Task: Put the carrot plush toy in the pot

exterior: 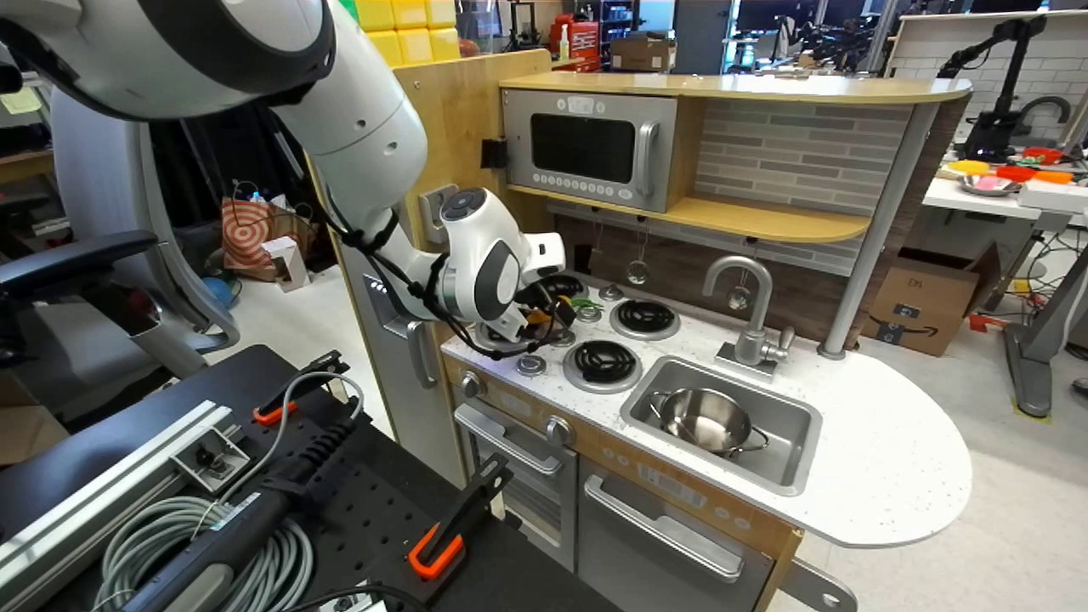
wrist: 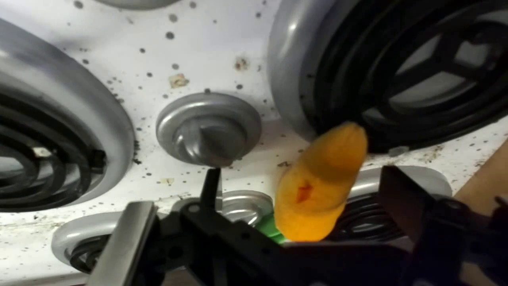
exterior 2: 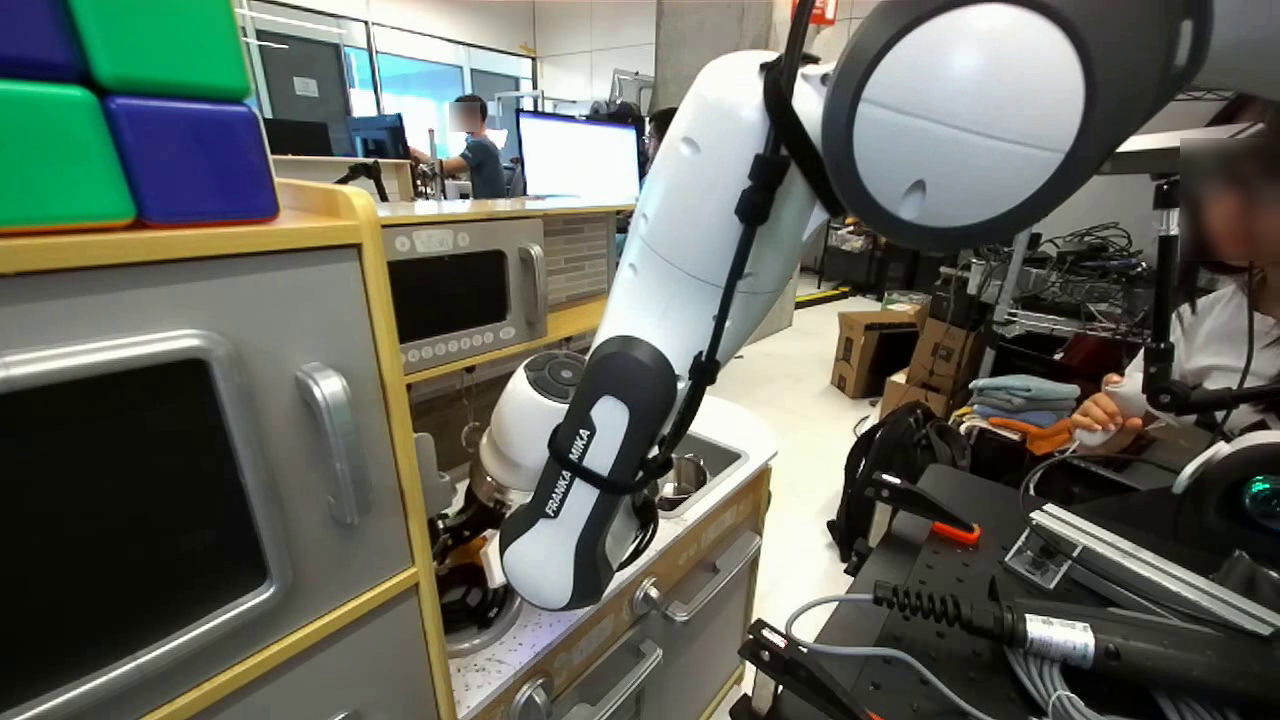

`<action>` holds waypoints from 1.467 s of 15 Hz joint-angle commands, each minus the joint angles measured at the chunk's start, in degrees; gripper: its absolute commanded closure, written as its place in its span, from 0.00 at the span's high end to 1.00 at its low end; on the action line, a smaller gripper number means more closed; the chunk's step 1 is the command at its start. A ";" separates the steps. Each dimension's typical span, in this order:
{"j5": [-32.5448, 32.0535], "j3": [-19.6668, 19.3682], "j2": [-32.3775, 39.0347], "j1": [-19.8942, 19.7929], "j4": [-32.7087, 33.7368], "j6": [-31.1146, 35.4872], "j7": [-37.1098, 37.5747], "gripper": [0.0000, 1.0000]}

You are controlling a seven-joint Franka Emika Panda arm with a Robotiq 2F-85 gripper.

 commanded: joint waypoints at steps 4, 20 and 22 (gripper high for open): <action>3.85 7.80 2.88 -5.00 4.71 4.39 -12.17 0.49; 24.59 1.74 -4.63 -9.01 -8.67 11.37 -10.16 0.03; 29.19 -0.30 -4.36 -8.53 -7.96 8.99 -9.37 0.03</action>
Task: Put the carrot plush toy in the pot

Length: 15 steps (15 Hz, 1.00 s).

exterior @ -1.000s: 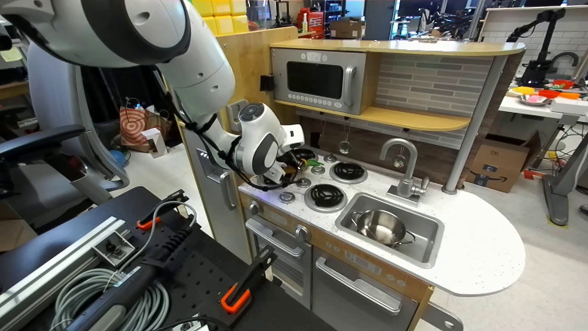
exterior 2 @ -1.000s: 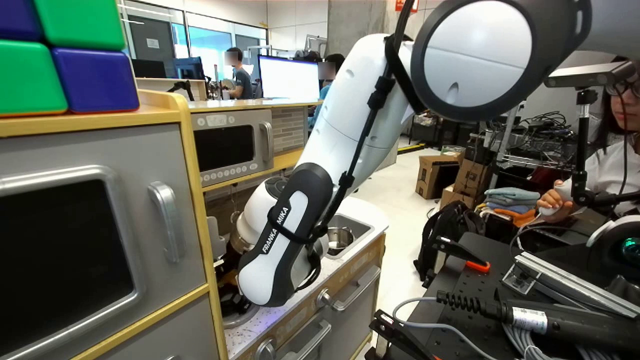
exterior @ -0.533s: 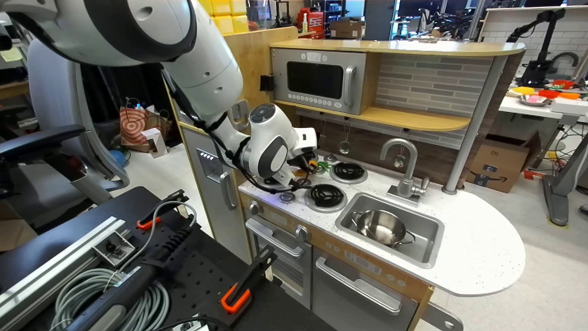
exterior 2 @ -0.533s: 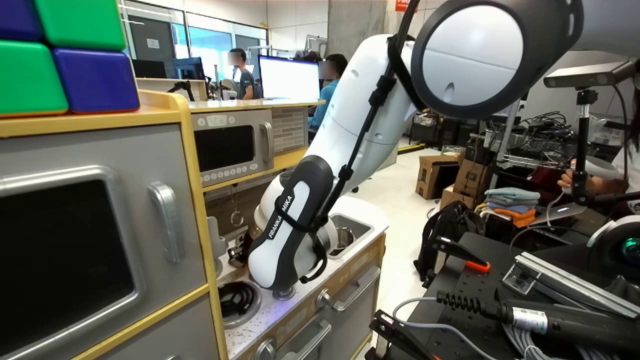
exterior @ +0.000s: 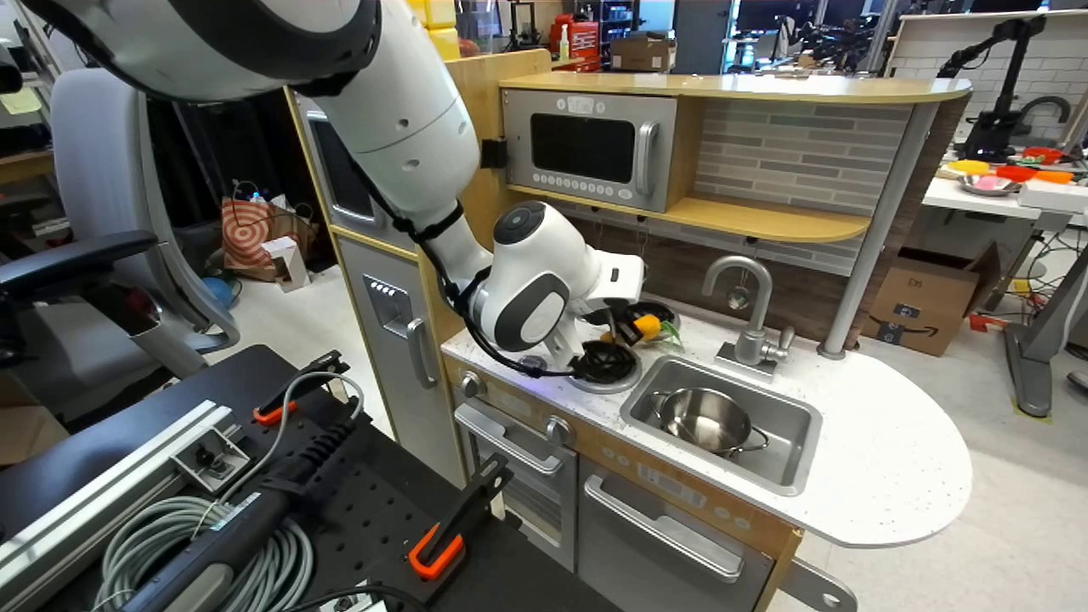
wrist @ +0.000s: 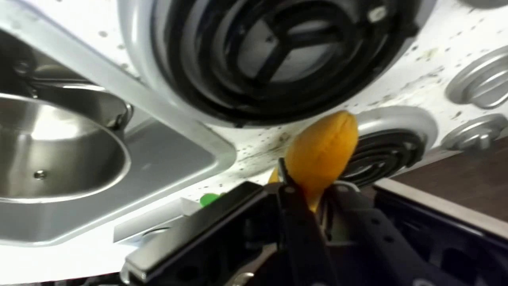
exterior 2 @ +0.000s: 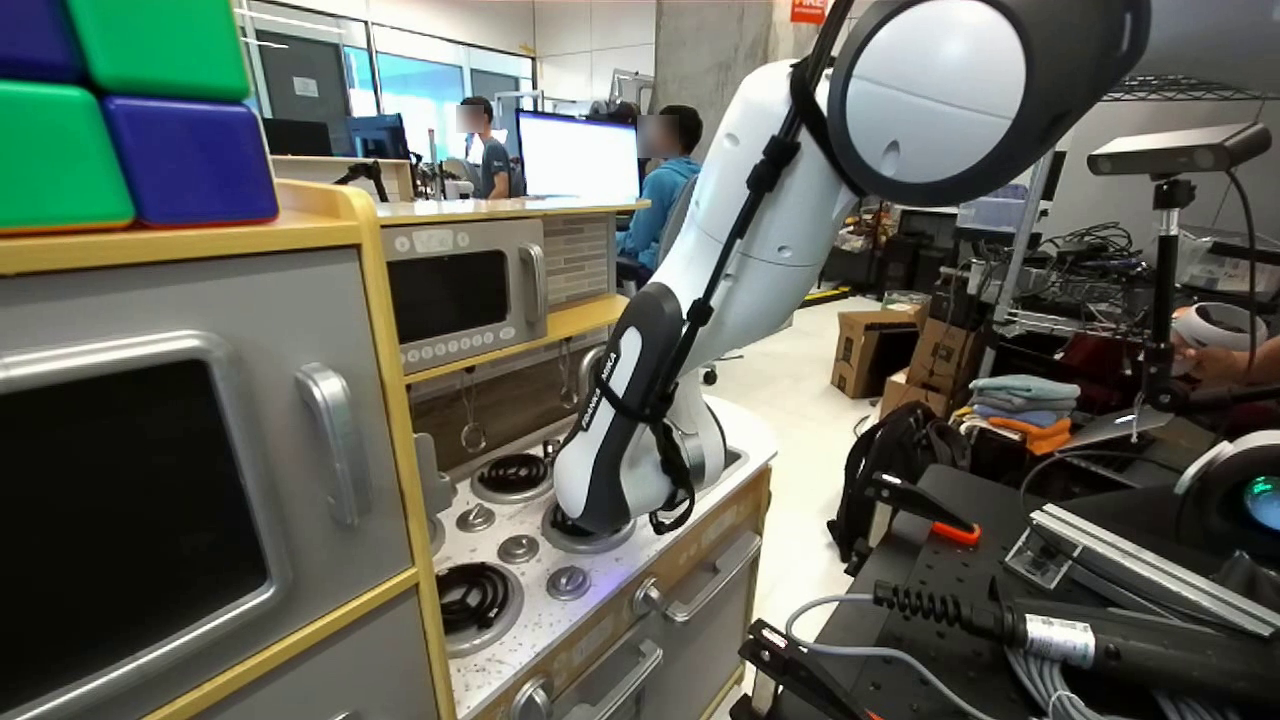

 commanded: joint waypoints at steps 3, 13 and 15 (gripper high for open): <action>12.36 -4.51 -1.89 1.49 -4.33 -0.26 2.77 0.03; 21.15 -9.63 -8.16 1.92 -8.96 -16.72 7.42 0.03; 21.00 -10.44 -8.84 2.21 -8.14 -19.38 9.01 0.03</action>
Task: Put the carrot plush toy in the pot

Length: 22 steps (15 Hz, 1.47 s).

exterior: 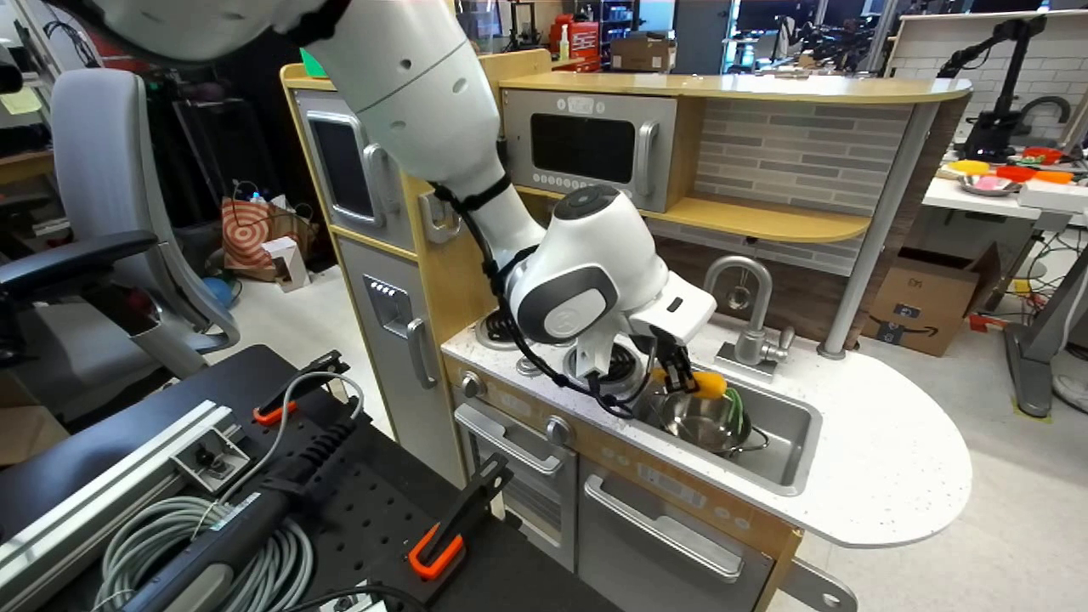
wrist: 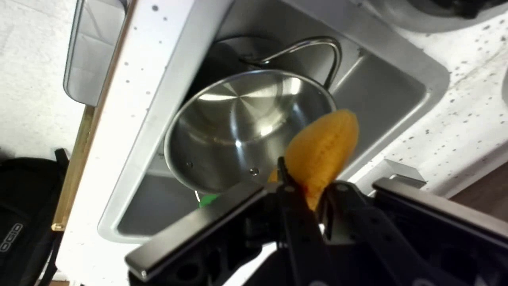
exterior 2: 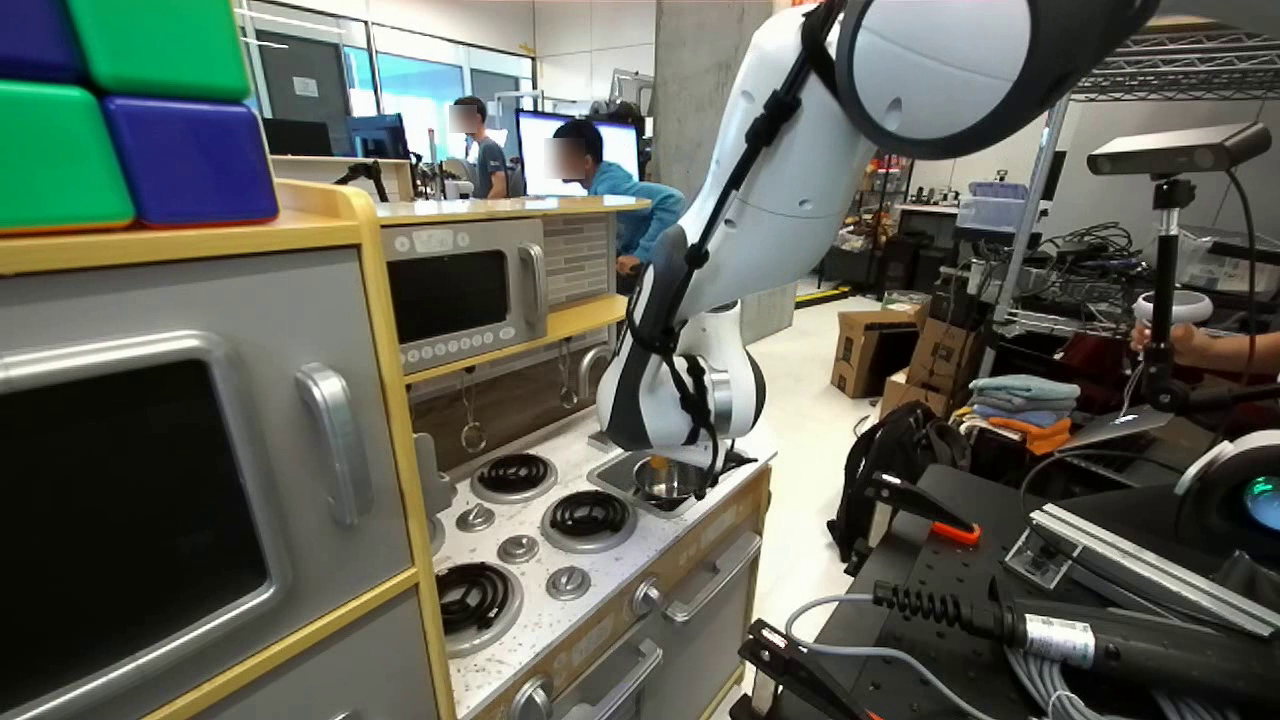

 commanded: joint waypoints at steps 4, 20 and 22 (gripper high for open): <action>-2.58 -1.65 -4.39 -0.39 -1.21 -10.10 7.01 0.03; -8.25 4.53 -13.33 -4.60 -9.40 -2.96 11.32 0.95; -8.20 9.75 -19.33 -7.73 -14.87 1.93 7.10 1.00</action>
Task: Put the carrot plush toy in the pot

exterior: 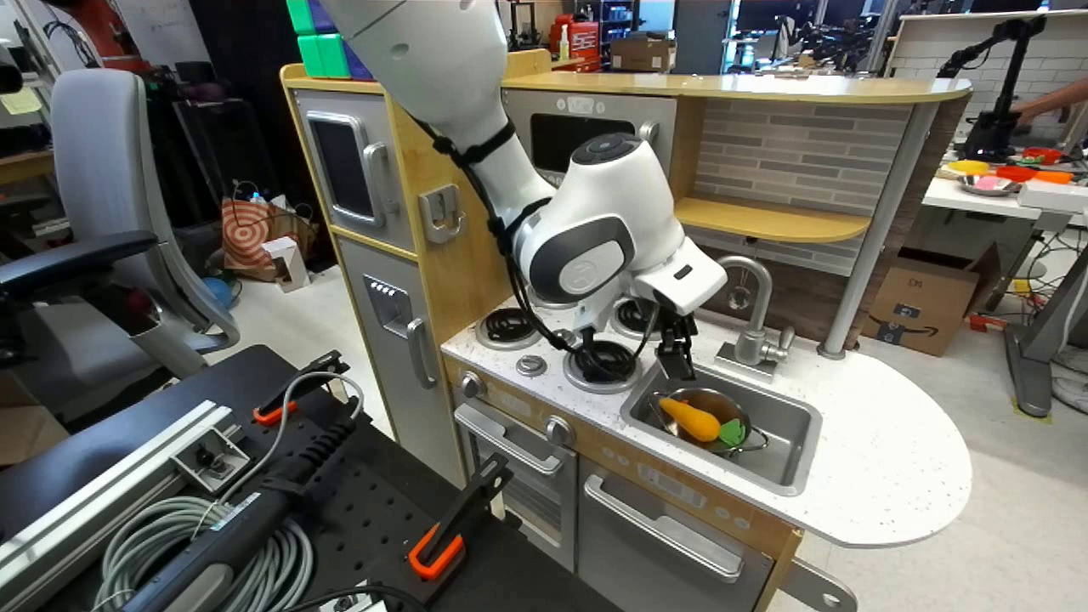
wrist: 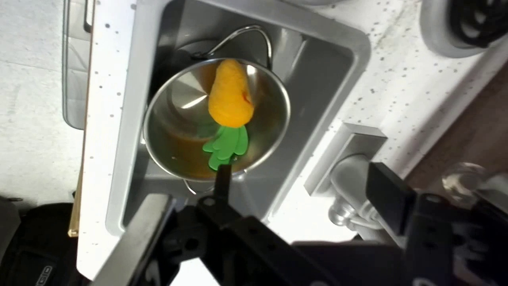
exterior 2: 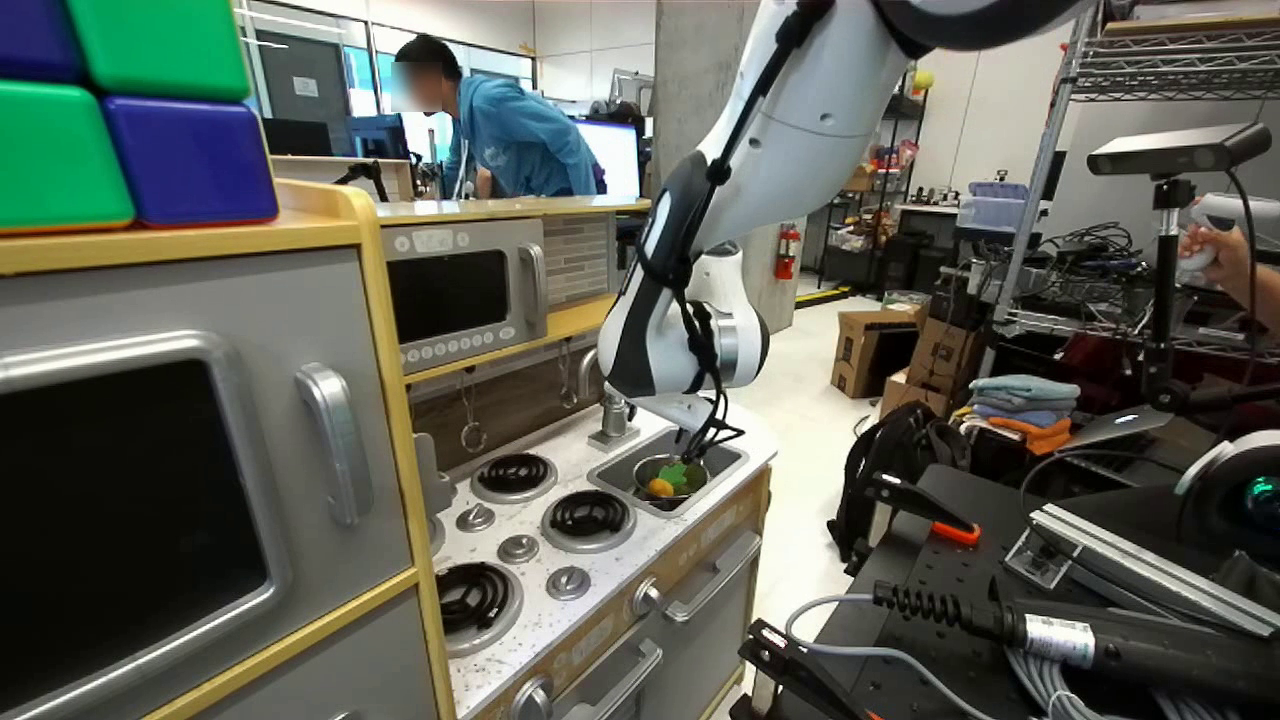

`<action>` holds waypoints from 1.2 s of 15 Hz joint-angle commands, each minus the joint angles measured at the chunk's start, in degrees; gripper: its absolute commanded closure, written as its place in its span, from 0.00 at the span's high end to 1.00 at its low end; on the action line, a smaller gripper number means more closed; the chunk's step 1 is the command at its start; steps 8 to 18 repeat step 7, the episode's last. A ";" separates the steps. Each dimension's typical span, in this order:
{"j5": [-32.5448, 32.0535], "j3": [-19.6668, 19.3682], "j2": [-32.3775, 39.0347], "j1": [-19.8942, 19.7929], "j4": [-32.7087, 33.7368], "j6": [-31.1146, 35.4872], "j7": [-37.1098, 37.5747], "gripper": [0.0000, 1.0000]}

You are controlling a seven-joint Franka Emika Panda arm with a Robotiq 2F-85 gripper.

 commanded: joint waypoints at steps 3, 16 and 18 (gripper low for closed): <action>-0.25 5.67 -7.47 -3.26 -6.73 4.74 -4.17 1.00; -0.26 6.69 -12.61 -3.59 -12.20 4.65 -5.45 1.00; -0.26 6.69 -12.61 -3.59 -12.20 4.65 -5.45 1.00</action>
